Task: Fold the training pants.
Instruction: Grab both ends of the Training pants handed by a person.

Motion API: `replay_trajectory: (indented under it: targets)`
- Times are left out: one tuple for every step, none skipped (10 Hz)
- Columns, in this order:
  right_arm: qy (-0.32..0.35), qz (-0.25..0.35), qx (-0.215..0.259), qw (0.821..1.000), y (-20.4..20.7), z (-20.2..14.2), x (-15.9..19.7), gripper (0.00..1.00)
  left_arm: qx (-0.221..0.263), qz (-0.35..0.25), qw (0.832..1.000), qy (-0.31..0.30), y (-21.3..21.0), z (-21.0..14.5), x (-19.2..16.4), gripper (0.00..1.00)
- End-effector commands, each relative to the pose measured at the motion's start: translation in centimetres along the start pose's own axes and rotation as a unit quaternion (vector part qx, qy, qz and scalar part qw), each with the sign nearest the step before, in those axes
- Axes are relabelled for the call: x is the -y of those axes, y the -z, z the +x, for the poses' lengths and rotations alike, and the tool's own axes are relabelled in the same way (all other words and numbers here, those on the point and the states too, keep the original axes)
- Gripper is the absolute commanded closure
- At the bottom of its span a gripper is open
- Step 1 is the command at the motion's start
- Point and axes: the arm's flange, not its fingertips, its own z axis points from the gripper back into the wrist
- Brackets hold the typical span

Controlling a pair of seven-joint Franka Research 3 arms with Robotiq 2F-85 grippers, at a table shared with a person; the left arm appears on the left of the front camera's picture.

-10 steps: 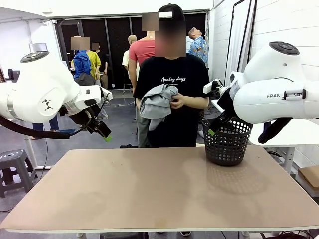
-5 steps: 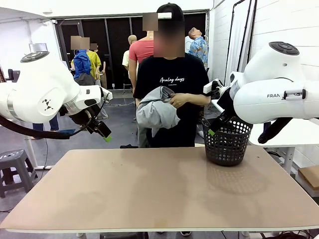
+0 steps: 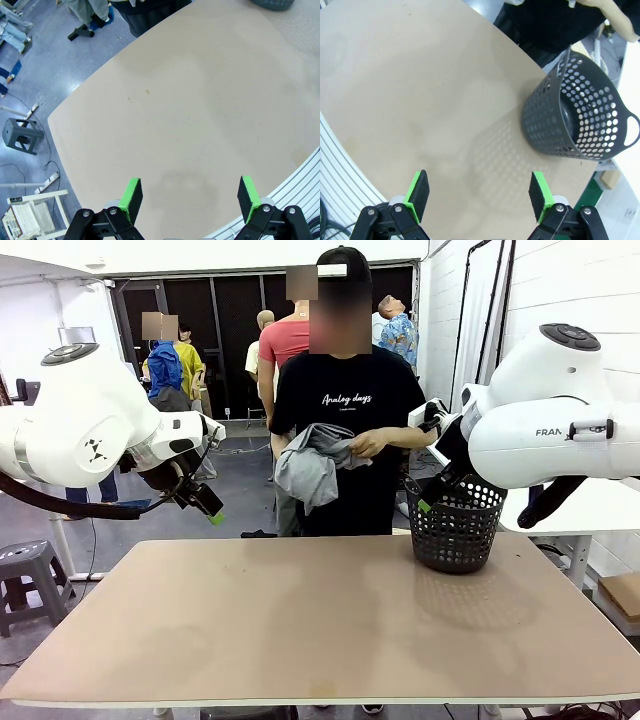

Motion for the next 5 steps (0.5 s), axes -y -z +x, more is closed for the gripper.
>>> replay_trajectory:
  targets:
    - [0.000, 0.007, 0.001, 1.000, 0.18, 0.02, -0.06, 0.00, 0.000, -0.001, 1.000, -0.001, 0.12, 0.02, -0.12, 0.00]
    - [0.000, 0.007, 0.001, 1.000, 0.18, 0.02, -0.06, 0.00, 0.000, -0.001, 1.000, -0.001, 0.12, 0.02, -0.12, 0.00]
    - [0.000, 0.007, 0.001, 1.000, 0.18, 0.02, -0.06, 0.00, 0.000, -0.001, 1.000, -0.001, 0.12, 0.02, -0.12, 0.00]
    - [0.000, 0.007, 0.001, 1.000, 0.18, 0.02, -0.06, 0.00, 0.000, -0.001, 1.000, -0.001, 0.12, 0.02, -0.12, 0.00]
    - [0.000, 0.007, 0.001, 1.000, 0.18, 0.02, -0.06, 0.00, 0.000, -0.001, 1.000, -0.001, 0.12, 0.02, -0.12, 0.00]
